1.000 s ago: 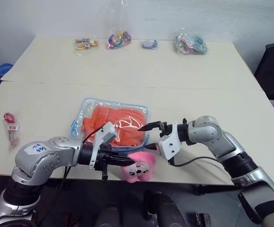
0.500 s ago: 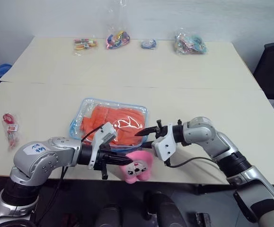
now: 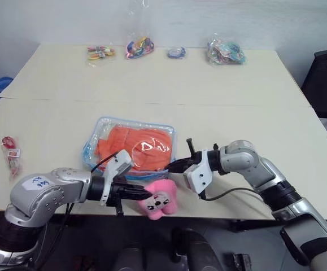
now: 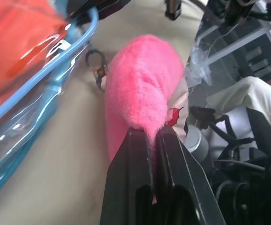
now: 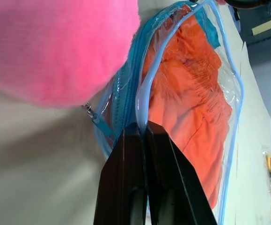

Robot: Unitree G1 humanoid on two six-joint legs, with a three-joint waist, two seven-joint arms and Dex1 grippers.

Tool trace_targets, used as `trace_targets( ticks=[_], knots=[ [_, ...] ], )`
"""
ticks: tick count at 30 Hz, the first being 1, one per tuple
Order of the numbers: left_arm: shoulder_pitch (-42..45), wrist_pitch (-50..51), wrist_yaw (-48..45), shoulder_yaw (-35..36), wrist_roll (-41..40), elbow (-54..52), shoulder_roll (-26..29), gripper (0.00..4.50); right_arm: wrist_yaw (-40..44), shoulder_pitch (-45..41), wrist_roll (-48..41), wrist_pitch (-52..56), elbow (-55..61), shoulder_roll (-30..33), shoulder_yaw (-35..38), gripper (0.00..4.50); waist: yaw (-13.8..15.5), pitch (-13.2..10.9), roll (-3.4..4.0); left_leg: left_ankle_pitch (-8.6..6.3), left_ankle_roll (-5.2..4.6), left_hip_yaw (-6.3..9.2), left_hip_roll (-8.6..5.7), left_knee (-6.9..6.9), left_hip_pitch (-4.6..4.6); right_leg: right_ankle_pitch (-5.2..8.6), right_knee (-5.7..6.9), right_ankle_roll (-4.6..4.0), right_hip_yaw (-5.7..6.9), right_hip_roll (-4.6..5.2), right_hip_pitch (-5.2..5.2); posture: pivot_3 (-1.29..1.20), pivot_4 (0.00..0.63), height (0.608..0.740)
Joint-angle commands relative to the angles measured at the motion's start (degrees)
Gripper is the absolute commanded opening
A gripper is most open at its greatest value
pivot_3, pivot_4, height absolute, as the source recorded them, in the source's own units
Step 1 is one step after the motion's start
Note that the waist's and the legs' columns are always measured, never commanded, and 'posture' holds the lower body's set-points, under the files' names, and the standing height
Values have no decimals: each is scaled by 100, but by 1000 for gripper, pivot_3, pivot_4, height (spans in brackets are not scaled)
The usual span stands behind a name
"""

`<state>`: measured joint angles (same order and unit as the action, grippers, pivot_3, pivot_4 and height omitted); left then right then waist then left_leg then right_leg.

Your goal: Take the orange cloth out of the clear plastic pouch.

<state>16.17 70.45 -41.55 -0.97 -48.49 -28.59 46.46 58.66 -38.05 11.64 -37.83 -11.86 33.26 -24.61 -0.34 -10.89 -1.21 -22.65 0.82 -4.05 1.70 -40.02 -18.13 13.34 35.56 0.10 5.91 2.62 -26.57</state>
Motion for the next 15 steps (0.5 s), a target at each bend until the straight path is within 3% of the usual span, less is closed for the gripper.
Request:
trace_targets(
  ticks=[1, 8, 15],
  knots=[
    [-375, -271, -125, 216, 253, 64, 370, 0, 70, -57, -406, 98, 149, 152, 249, 38, -1, 0, 0, 0, 0, 0, 0, 0, 1, 0, -1, 0, 0, 0, 0, 0, 150, 740],
    [-1154, -737, -234, 858, 414, 315, 801, 0, 421, 13, -1278, 1170, 508, 230, 471, 38, 9, 0, 0, -1, 1, 2, 3, 0, 1, 2, 0, -4, 2, 1, -1, 0, 150, 740],
    [-1623, -868, -193, 1221, 324, 156, 813, 0, 472, 24, -1756, 2121, 898, 145, 631, 38, 11, -1, 1, -3, -2, 6, 3, 3, 0, 2, -1, -4, 4, 5, -2, 0, 150, 740]
  ],
)
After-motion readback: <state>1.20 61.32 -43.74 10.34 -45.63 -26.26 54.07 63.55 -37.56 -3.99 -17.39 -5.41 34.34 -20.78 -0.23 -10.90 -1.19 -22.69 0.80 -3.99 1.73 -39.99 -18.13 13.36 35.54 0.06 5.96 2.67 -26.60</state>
